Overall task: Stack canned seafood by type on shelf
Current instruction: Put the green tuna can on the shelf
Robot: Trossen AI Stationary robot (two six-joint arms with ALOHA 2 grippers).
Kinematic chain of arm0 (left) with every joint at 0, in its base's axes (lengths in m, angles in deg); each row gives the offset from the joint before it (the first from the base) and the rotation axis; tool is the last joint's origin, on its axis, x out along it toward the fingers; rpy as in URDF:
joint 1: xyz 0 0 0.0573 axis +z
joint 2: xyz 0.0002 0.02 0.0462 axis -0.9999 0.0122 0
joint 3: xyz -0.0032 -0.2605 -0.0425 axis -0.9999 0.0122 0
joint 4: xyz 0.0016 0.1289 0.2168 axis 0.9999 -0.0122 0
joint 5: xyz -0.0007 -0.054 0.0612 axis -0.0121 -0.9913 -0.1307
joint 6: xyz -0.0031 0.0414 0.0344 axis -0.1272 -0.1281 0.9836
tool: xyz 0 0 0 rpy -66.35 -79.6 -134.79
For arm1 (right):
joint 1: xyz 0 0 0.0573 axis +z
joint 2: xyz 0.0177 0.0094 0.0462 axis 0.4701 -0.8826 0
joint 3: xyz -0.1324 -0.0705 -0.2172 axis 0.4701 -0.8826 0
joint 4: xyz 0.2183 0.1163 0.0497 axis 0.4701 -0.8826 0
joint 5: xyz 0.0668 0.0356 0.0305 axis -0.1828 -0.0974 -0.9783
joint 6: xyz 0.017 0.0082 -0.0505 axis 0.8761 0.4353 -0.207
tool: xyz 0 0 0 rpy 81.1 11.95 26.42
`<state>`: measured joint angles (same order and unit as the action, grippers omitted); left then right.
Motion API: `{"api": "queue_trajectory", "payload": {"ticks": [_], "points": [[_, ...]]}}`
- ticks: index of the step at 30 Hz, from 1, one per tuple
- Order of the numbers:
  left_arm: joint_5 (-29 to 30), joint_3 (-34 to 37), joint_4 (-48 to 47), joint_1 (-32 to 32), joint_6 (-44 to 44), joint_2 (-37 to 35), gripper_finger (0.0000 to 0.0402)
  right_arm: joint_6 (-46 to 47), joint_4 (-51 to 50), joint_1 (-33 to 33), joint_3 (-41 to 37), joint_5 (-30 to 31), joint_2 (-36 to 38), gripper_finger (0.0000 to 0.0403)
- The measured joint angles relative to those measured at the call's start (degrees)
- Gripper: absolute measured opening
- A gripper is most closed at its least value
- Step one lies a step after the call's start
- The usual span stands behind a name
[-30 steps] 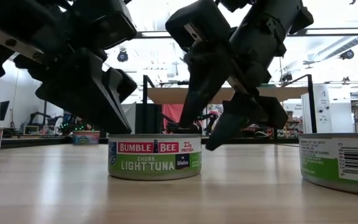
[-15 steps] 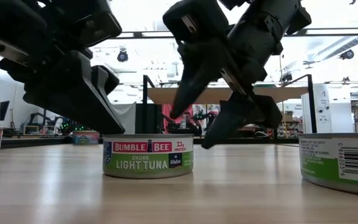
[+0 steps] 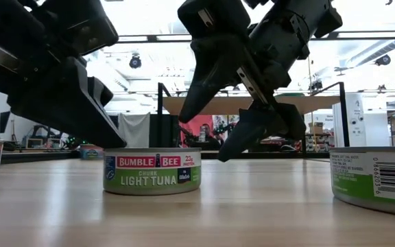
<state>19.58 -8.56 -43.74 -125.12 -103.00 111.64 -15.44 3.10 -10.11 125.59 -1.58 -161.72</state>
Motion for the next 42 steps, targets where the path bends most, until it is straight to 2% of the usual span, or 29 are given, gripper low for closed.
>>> {"api": "queue_trajectory", "payload": {"ticks": [8, 18, 25, 37, 42], "points": [[2.1, 5.5, 9.7, -1.6, -5.0, 0.0, 0.0, -0.2, 0.0, -0.4, 0.0, 0.1, 0.0, 0.0303], [2.7, 5.9, 9.8, -1.9, -5.4, -0.3, 0.0, -0.6, 1.1, -0.7, -0.1, -0.1, 0.0, 0.0307], [3.8, 1.4, -2.0, -1.9, 0.6, -3.0, 0.0, -0.4, 1.1, -0.7, -0.1, -0.2, 0.0, 0.0313], [5.3, -9.9, -24.8, -2.4, 0.5, -3.3, 0.0, 0.0, 0.8, -0.7, -0.1, -0.5, 0.0, 0.0306], [6.2, -11.3, -26.7, -2.7, 2.3, -3.4, 0.0, 0.0, 0.8, -0.7, -0.1, -0.5, 0.0, 0.0312]]}}
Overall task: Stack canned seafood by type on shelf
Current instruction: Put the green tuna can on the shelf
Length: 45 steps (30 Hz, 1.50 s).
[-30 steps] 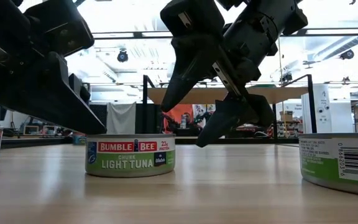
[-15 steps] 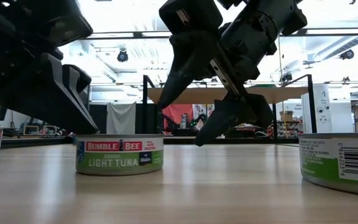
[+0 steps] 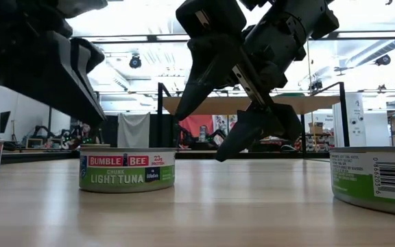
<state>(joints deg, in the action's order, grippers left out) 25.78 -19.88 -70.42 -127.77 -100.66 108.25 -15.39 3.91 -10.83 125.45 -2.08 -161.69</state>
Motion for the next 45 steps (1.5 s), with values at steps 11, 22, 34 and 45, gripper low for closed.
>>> {"api": "queue_trajectory", "payload": {"ticks": [11, 22, 34, 45], "points": [[-1.1, 5.0, 7.2, -1.3, -7.9, 0.3, 0.0, 0.0, 0.4, 0.0, 0.0, -0.2, 0.0, 0.0305], [-0.8, 7.5, 14.2, -1.3, -9.4, 1.3, 0.0, 0.4, 0.4, -0.2, 0.0, -1.0, 0.0, 0.0309], [0.2, 8.6, 14.3, -1.9, -13.4, 1.4, 0.0, 1.6, 0.5, -0.2, 0.0, -1.5, 0.0, 0.0328], [-0.3, 9.4, 12.4, -2.6, -15.1, 1.9, 0.0, 1.5, 4.9, -0.4, -0.2, -1.5, -1.7, 0.0323]]}}
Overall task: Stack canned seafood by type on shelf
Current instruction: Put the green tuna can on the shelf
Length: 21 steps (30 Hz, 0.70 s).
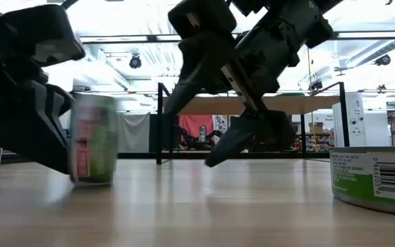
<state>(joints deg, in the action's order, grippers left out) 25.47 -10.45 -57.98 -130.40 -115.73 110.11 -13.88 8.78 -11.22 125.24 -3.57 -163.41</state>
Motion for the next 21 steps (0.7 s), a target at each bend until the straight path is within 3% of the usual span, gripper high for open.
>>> {"api": "queue_trajectory", "payload": {"ticks": [7, 13, 21], "points": [[0.7, -0.1, 0.9, 0.0, -0.4, 0.0, 0.0, -3.3, 2.3, 0.0, 0.1, 0.3, -0.4, 0.0333], [0.9, -0.1, 1.1, 0.0, -0.5, -0.2, 0.0, -17.0, 3.2, -0.1, 1.7, 7.4, -0.4, 0.0338], [1.1, -0.1, 1.4, 0.0, -0.5, -0.3, 0.0, -29.9, 4.4, -0.6, 4.4, 8.2, -0.7, 0.0343]]}}
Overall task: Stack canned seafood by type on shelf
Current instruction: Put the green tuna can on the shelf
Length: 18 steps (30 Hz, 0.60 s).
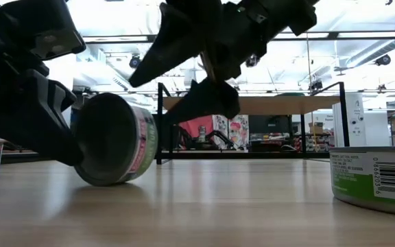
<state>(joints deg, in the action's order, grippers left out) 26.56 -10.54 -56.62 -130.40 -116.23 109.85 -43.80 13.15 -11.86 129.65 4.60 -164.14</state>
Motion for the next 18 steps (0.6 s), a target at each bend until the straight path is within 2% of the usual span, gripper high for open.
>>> {"api": "queue_trajectory", "payload": {"ticks": [12, 18], "points": [[0.2, 0.0, 0.4, 0.0, 0.2, 0.0, 0.0, 1.1, -0.7, 0.0, 4.9, -3.6, -4.9, 0.0342], [0.2, 0.0, 0.5, 0.0, 0.2, 0.0, 0.0, 0.6, -4.7, 0.0, 5.7, -3.7, -4.6, 0.0297]]}}
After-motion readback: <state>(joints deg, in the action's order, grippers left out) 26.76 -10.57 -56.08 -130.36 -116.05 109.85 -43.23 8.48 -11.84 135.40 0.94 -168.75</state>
